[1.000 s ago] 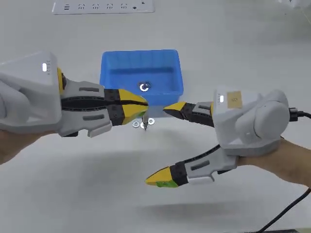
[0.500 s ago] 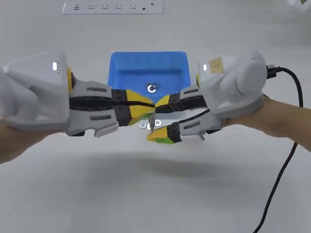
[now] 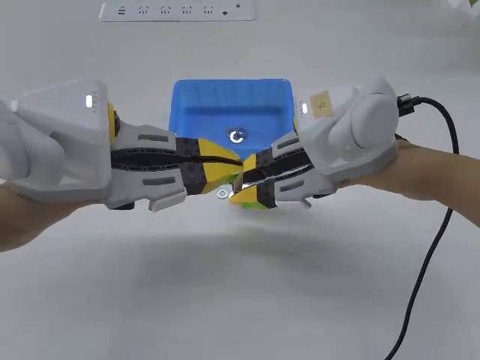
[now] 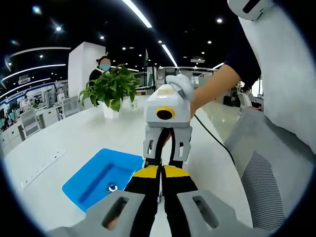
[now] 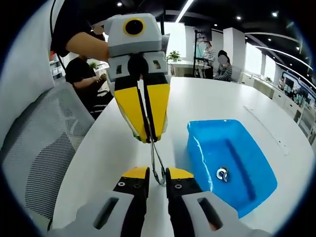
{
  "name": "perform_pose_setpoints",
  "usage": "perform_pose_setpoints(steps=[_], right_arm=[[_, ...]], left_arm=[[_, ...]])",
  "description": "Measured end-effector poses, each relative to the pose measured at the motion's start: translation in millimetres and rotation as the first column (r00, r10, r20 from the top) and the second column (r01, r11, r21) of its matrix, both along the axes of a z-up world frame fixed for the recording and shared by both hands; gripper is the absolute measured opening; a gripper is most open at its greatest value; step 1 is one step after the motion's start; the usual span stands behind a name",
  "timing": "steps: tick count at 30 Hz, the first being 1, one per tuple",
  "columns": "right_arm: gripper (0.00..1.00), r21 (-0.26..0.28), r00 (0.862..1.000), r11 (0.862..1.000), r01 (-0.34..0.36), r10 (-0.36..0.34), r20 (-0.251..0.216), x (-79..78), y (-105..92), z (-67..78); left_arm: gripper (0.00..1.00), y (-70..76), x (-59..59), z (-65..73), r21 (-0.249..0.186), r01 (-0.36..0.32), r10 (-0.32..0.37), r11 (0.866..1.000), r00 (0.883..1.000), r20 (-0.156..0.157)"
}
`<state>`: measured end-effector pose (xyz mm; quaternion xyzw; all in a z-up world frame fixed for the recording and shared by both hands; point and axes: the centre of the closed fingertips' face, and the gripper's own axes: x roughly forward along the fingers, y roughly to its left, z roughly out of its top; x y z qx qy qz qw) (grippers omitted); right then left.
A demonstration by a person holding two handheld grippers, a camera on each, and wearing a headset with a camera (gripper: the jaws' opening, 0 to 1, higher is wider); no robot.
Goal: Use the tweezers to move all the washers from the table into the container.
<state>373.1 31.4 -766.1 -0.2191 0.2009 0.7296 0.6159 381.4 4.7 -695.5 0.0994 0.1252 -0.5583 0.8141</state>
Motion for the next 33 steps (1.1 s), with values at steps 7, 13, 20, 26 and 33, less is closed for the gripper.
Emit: perform_pose_setpoints(steps=[7, 13, 20, 26, 33], right_arm=[[0.11, 0.006, 1.000, 1.000, -0.017, 0.017, 0.025, 0.8, -0.3, -0.5], [0.09, 0.021, 0.999, 0.999, -0.024, 0.023, 0.041, 0.8, -0.5, -1.8], [0.09, 0.021, 0.998, 1.000, -0.021, 0.020, 0.058, 2.5, 1.0, -2.4], [0.09, 0.019, 0.998, 1.000, -0.014, 0.013, 0.057, 3.3, 0.6, -2.8], [0.09, -0.006, 0.999, 1.000, 0.011, -0.010, 0.041, 0.0, -0.2, 0.4]], left_arm=[[0.05, -0.9, -1.0, -0.4, 0.005, 0.003, -0.003, 1.000, 1.000, 0.004], [0.05, -1.6, -0.3, -0.5, 0.005, -0.005, 0.005, 1.000, 1.000, 0.003], [0.06, -1.3, 1.9, -0.2, 0.005, -0.033, 0.033, 0.999, 0.999, -0.007], [0.15, 0.7, 2.5, 4.1, 0.012, -0.051, 0.052, 0.999, 0.999, -0.017], [0.22, 7.5, -4.9, 2.5, 0.043, -0.076, 0.077, 0.996, 0.997, -0.026]])
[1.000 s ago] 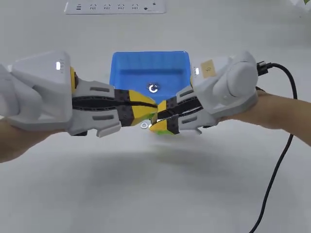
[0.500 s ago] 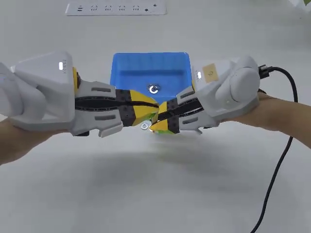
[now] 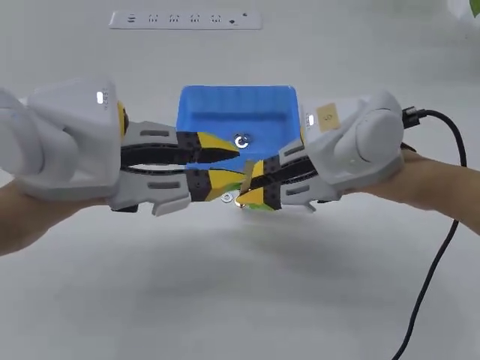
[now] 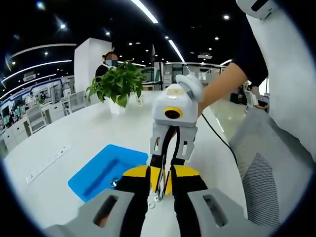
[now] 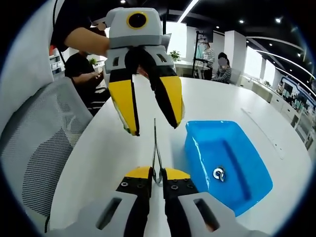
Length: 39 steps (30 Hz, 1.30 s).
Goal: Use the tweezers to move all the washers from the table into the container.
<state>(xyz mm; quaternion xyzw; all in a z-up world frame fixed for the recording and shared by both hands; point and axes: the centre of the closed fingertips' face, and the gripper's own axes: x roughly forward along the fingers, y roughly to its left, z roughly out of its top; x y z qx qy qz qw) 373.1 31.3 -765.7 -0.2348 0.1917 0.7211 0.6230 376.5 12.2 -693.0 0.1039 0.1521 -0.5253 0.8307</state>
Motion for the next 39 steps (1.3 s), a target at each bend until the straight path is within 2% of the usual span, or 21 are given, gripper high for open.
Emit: perform_pose_setpoints(steps=[1, 3, 6, 7, 9, 10, 11, 15, 17, 18, 20, 22, 26, 29, 32, 36, 39], right_arm=[[0.09, 0.000, 1.000, 1.000, 0.003, -0.003, 0.000, -0.6, 0.3, 1.3], [0.09, -0.006, 1.000, 1.000, 0.006, -0.006, 0.003, -1.6, -0.1, 3.8], [0.09, 0.002, 1.000, 1.000, 0.017, -0.017, 0.000, -2.1, -0.7, 10.0], [0.09, 0.009, 1.000, 1.000, 0.023, -0.023, -0.002, -2.4, -0.7, 13.8], [0.09, 0.018, 0.999, 0.999, 0.033, -0.033, -0.003, -2.6, -0.8, 19.5], [0.09, 0.023, 0.999, 0.999, 0.037, -0.037, -0.001, -3.0, -1.1, 24.2], [0.09, 0.025, 0.999, 0.999, 0.038, -0.038, -0.001, -3.2, -1.3, 27.5], [0.09, 0.052, 0.999, 0.997, 0.052, -0.052, 0.007, -3.9, -1.4, 46.9], [0.09, 0.071, 0.998, 0.996, 0.058, -0.059, 0.025, -2.2, -0.9, 59.3], [0.09, 0.082, 0.997, 0.995, 0.061, -0.064, 0.035, -0.1, -0.7, 66.5], [0.09, 0.107, 0.996, 0.992, 0.072, -0.077, 0.053, 6.4, 0.2, 80.3], [0.09, 0.130, 0.993, 0.988, 0.088, -0.096, 0.061, 13.8, 0.6, 93.5], [0.09, 0.155, 0.987, 0.982, 0.106, -0.122, 0.100, 33.0, 1.1, 111.6], [0.09, 0.162, 0.984, 0.979, 0.122, -0.141, 0.112, 45.3, 1.7, 115.2], [0.09, 0.161, 0.979, 0.977, 0.141, -0.162, 0.126, 59.2, 3.0, 112.9], [0.09, 0.144, 0.975, 0.976, 0.164, -0.182, 0.130, 76.6, 5.8, 101.4], [0.09, 0.120, 0.973, 0.976, 0.180, -0.194, 0.126, 87.3, 7.8, 88.3]], left_arm=[[0.24, 1.2, -3.5, -0.8, -0.009, -0.010, 0.010, 1.000, 1.000, -0.028], [0.25, 4.0, -8.3, -0.1, -0.011, -0.016, 0.016, 1.000, 1.000, -0.019], [0.26, 9.9, -14.1, 0.7, -0.018, -0.039, 0.039, 0.999, 0.999, -0.030], [0.28, 11.6, -15.5, 1.0, -0.021, -0.047, 0.046, 0.999, 0.998, -0.036], [0.32, 18.2, -18.5, 2.1, -0.032, -0.086, 0.084, 0.996, 0.994, -0.068], [0.35, 22.0, -20.5, 2.3, -0.033, -0.101, 0.098, 0.994, 0.992, -0.084], [0.37, 24.1, -21.8, 2.7, -0.031, -0.106, 0.103, 0.994, 0.991, -0.087], [0.46, 33.8, -28.3, 4.8, -0.020, -0.133, 0.131, 0.991, 0.988, -0.078], [0.52, 38.0, -31.0, 6.0, -0.034, -0.159, 0.155, 0.987, 0.982, -0.108], [0.59, 40.4, -31.8, 5.6, -0.038, -0.181, 0.175, 0.983, 0.977, -0.125], [0.69, 44.6, -32.1, 4.7, -0.029, -0.206, 0.201, 0.978, 0.972, -0.122], [0.72, 47.5, -34.0, 4.5, -0.025, -0.217, 0.213, 0.976, 0.970, -0.120], [0.76, 49.4, -39.6, 6.2, -0.040, -0.229, 0.222, 0.973, 0.966, -0.137], [0.85, 49.9, -43.7, 8.2, -0.053, -0.233, 0.225, 0.971, 0.966, -0.128], [0.90, 52.1, -45.8, 7.7, -0.053, -0.241, 0.234, 0.969, 0.965, -0.121], [0.99, 54.0, -45.1, 7.4, -0.066, -0.267, 0.258, 0.961, 0.959, -0.117], [0.99, 54.8, -45.0, 4.6, -0.054, -0.283, 0.276, 0.958, 0.955, -0.110]])
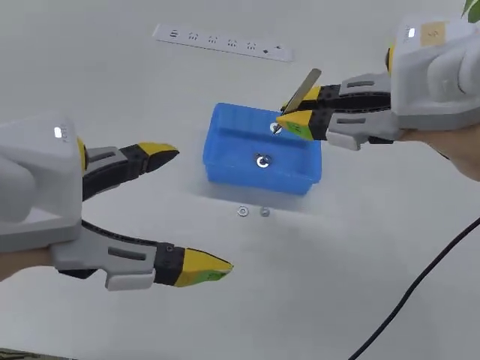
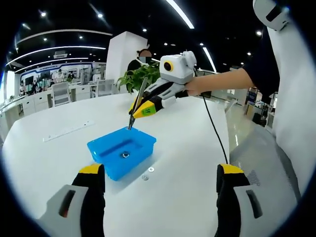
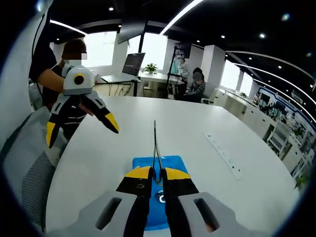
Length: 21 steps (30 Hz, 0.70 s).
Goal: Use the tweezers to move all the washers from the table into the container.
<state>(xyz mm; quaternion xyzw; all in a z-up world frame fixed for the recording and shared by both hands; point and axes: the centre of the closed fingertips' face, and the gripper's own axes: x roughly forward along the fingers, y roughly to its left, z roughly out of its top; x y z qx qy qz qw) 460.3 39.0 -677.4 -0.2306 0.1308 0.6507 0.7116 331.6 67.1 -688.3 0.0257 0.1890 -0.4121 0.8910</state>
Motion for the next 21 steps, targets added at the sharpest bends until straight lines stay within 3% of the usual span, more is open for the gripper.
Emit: perform_pose_setpoints(steps=[3, 8, 12, 21], right_arm=[[0.09, -0.017, 1.000, 1.000, 0.009, -0.009, -0.019, 8.0, 2.8, -13.0], [0.09, -0.065, 0.999, 0.998, 0.010, -0.012, -0.035, 19.5, 6.5, -38.7], [0.09, -0.087, 0.998, 0.996, 0.012, -0.018, -0.066, 22.2, 9.8, -57.0], [0.09, -0.102, 0.996, 0.995, 0.020, -0.028, -0.083, 21.1, 16.1, -71.5]], left_arm=[[0.99, 1.3, -1.6, -3.9, 0.015, -0.008, 0.008, 1.000, 1.000, -0.008], [0.99, 8.6, -2.3, -7.0, -0.002, -0.052, 0.052, 0.999, 0.998, -0.018], [0.99, 10.6, -5.9, -11.7, 0.023, -0.051, 0.051, 0.998, 0.998, -0.038], [0.99, 15.1, -6.3, -11.6, 0.007, -0.089, 0.089, 0.996, 0.995, -0.050]])
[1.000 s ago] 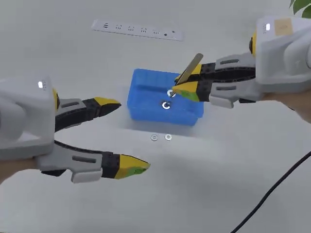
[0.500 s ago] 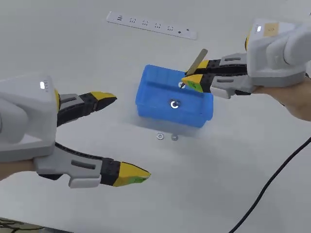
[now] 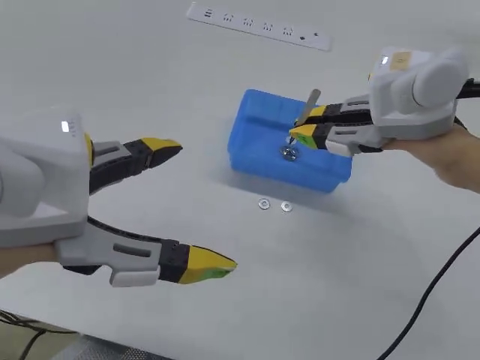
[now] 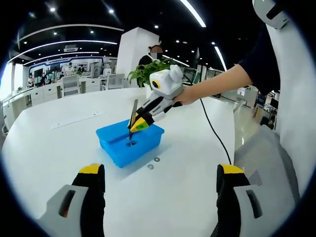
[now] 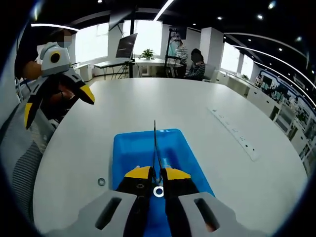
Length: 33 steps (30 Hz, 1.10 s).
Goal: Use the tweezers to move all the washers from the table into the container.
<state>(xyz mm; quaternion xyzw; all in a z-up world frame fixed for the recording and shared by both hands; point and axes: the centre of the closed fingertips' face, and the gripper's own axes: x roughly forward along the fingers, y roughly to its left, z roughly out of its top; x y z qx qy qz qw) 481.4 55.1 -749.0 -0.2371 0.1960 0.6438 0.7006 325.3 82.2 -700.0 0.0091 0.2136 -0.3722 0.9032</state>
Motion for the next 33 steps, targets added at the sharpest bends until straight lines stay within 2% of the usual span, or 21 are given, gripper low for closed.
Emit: perform_pose_setpoints(steps=[10, 15, 22, 29, 31, 33], right_arm=[[0.10, -0.032, 1.000, 0.999, -0.018, 0.018, 0.006, -4.7, 1.0, -7.2], [0.10, -0.041, 1.000, 0.999, -0.020, 0.020, 0.000, -6.1, -0.6, -9.6], [0.10, -0.021, 1.000, 1.000, -0.010, 0.010, 0.010, -5.9, -2.5, 0.1], [0.09, -0.006, 1.000, 1.000, -0.003, 0.003, 0.025, -3.0, -3.0, 9.9], [0.08, -0.007, 0.999, 1.000, -0.010, 0.010, 0.036, -5.0, -2.1, 12.3], [0.08, -0.024, 0.997, 0.999, -0.036, 0.038, 0.067, -8.3, -1.6, 12.3]], left_arm=[[0.99, 0.4, 2.5, 2.9, 0.003, -0.002, 0.002, 1.000, 1.000, 0.003], [0.99, -0.2, -0.4, 3.2, 0.007, -0.002, 0.002, 1.000, 1.000, -0.005], [0.99, -0.5, -0.8, 3.2, 0.016, -0.002, 0.002, 1.000, 1.000, -0.011], [0.99, -1.4, 11.2, 12.4, -0.007, -0.014, 0.014, 1.000, 1.000, 0.009], [0.99, -0.8, 19.8, 18.8, -0.033, -0.017, 0.018, 0.999, 1.000, 0.024], [0.99, 0.6, 31.8, 21.7, -0.024, -0.015, 0.016, 1.000, 0.999, 0.047]])
